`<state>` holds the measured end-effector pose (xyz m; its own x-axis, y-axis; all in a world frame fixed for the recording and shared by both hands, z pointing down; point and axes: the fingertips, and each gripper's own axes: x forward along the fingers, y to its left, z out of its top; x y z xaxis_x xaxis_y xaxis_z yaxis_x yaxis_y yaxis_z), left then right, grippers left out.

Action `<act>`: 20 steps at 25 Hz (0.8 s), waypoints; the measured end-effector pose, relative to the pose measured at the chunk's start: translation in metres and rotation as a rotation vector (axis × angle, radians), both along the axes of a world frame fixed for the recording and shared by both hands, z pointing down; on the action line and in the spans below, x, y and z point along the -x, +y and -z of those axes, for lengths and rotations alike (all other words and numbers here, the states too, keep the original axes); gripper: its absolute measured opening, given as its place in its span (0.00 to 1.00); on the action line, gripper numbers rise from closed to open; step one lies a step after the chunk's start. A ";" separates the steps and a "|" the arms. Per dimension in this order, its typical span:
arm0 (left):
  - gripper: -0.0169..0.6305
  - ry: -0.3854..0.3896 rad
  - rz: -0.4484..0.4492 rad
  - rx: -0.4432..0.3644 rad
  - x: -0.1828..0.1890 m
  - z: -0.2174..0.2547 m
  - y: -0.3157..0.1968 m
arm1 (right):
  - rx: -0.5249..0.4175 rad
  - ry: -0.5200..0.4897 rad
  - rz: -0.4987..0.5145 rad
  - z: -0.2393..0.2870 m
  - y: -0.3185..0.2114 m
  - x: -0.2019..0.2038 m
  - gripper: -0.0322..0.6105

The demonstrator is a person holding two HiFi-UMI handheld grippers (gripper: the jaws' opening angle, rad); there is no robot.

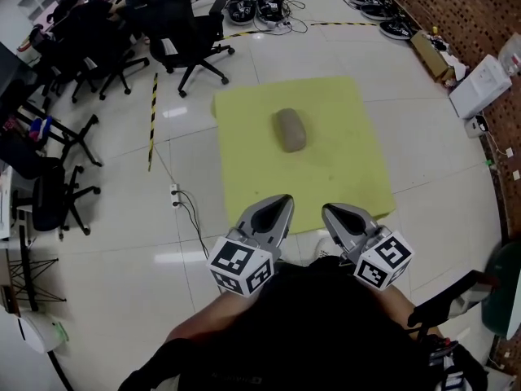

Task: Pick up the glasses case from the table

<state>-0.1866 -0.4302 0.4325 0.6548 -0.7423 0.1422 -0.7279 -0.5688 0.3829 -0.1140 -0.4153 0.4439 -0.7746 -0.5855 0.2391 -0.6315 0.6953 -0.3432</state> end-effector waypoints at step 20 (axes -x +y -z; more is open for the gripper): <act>0.11 -0.129 0.118 0.075 -0.043 -0.045 -0.120 | 0.052 -0.021 0.088 -0.033 -0.106 -0.059 0.05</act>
<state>-0.1440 -0.5507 0.4771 0.5361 -0.7972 0.2774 -0.8340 -0.4495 0.3199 -0.0554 -0.5218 0.4768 -0.8276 -0.5022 0.2506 -0.5611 0.7285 -0.3931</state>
